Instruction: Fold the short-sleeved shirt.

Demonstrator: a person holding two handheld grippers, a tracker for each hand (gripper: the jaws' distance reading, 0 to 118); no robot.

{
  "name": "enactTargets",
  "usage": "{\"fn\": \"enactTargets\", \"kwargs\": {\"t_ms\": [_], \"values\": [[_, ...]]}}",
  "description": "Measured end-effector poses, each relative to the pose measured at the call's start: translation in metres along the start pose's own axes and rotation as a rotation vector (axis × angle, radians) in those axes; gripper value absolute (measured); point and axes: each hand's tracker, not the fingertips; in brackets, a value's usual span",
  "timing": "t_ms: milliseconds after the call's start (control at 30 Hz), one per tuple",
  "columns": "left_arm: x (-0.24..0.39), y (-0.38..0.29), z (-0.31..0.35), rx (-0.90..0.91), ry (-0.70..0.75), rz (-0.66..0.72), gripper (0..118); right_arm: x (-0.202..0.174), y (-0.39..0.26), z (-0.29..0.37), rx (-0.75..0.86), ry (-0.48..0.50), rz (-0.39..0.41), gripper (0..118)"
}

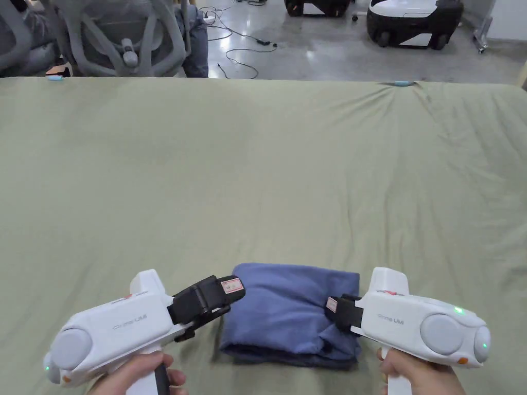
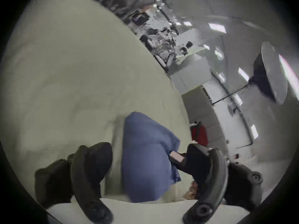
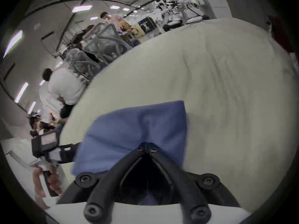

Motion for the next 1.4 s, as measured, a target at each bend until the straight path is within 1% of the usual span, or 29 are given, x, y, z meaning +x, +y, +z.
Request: {"fn": "enactTargets", "kwargs": {"t_ms": [33,100,133,167,200,233,267,300,333,367,433,467,567,633,700,733,800,867,967,1067,1100,1167,1200,1267,1333,1367,1400], "values": [[-0.014,0.001,-0.008,-0.028,-0.033,0.06,92,0.005,0.0,0.001,0.015,0.005,-0.013,0],[-0.031,-0.008,-0.029,-0.097,-0.084,0.163,90,0.013,0.002,0.005,0.013,0.036,-0.067,0],[-0.036,-0.014,-0.043,-0.13,-0.127,0.201,84,0.012,0.003,0.006,0.014,0.028,-0.05,0],[-0.035,-0.022,-0.057,-0.14,-0.176,0.225,66,0.01,0.003,0.007,0.018,0.015,-0.028,0],[-0.034,-0.027,-0.071,-0.159,-0.205,0.247,56,0.006,0.003,0.009,0.023,0.013,-0.013,0],[-0.033,-0.031,-0.081,-0.155,-0.207,0.252,52,0.004,0.002,0.01,0.031,0.0,0.001,0],[-0.031,-0.031,-0.086,-0.123,-0.193,0.234,41,0.001,0.001,0.012,0.04,-0.021,0.021,0],[-0.026,-0.03,-0.088,-0.09,-0.168,0.234,33,-0.001,0.001,0.013,0.043,-0.027,0.028,0],[-0.022,-0.026,-0.087,-0.083,-0.115,0.226,30,-0.006,0.002,0.015,0.042,-0.025,0.031,0],[-0.015,-0.021,-0.082,-0.085,-0.075,0.172,27,-0.011,0.003,0.017,0.041,-0.021,0.037,0],[-0.007,-0.011,-0.066,-0.068,-0.018,0.022,26,-0.028,0.006,0.022,0.048,-0.012,0.061,0],[-0.004,-0.006,-0.054,-0.051,0.0,-0.021,26,-0.039,0.008,0.022,0.052,-0.004,0.077,0],[-0.012,0.017,-0.009,0.008,0.025,-0.034,26,-0.084,0.012,0.018,0.059,0.024,0.139,0],[-0.025,0.036,0.024,0.03,0.047,-0.05,26,-0.122,0.013,0.01,0.052,0.041,0.202,0],[-0.041,0.058,0.059,0.054,0.08,-0.062,26,-0.16,0.011,-0.002,0.047,0.026,0.255,0],[-0.052,0.071,0.078,0.063,0.099,-0.064,26,-0.18,0.011,-0.012,0.047,0.047,0.284,0],[-0.072,0.097,0.114,0.077,0.147,-0.078,26,-0.216,0.008,-0.025,0.047,0.072,0.295,0],[-0.093,0.127,0.15,0.093,0.199,-0.085,26,-0.252,0.005,-0.038,0.042,0.105,0.335,0],[-0.114,0.166,0.202,0.117,0.265,-0.097,26,-0.297,-0.001,-0.055,0.035,0.143,0.373,0],[-0.14,0.206,0.253,0.125,0.341,-0.116,26,-0.331,-0.007,-0.069,0.024,0.18,0.408,0],[-0.166,0.226,0.271,0.136,0.35,-0.103,26,-0.34,-0.01,-0.073,0.017,0.183,0.422,0],[-0.19,0.249,0.297,0.149,0.389,-0.058,26,-0.351,-0.012,-0.081,0.005,0.196,0.449,0],[-0.203,0.257,0.306,0.146,0.403,-0.041,26,-0.359,-0.013,-0.085,0.004,0.207,0.455,0],[-0.205,0.25,0.304,0.134,0.418,-0.012,26,-0.372,-0.014,-0.09,-0.01,0.221,0.473,0],[-0.207,0.246,0.302,0.124,0.402,-0.027,26,-0.384,-0.017,-0.096,-0.016,0.226,0.492,0],[-0.212,0.246,0.303,0.133,0.38,-0.037,30,-0.389,-0.018,-0.099,-0.021,0.231,0.497,0],[-0.21,0.244,0.303,0.151,0.38,-0.045,37,-0.392,-0.019,-0.101,-0.029,0.235,0.503,0]]}}
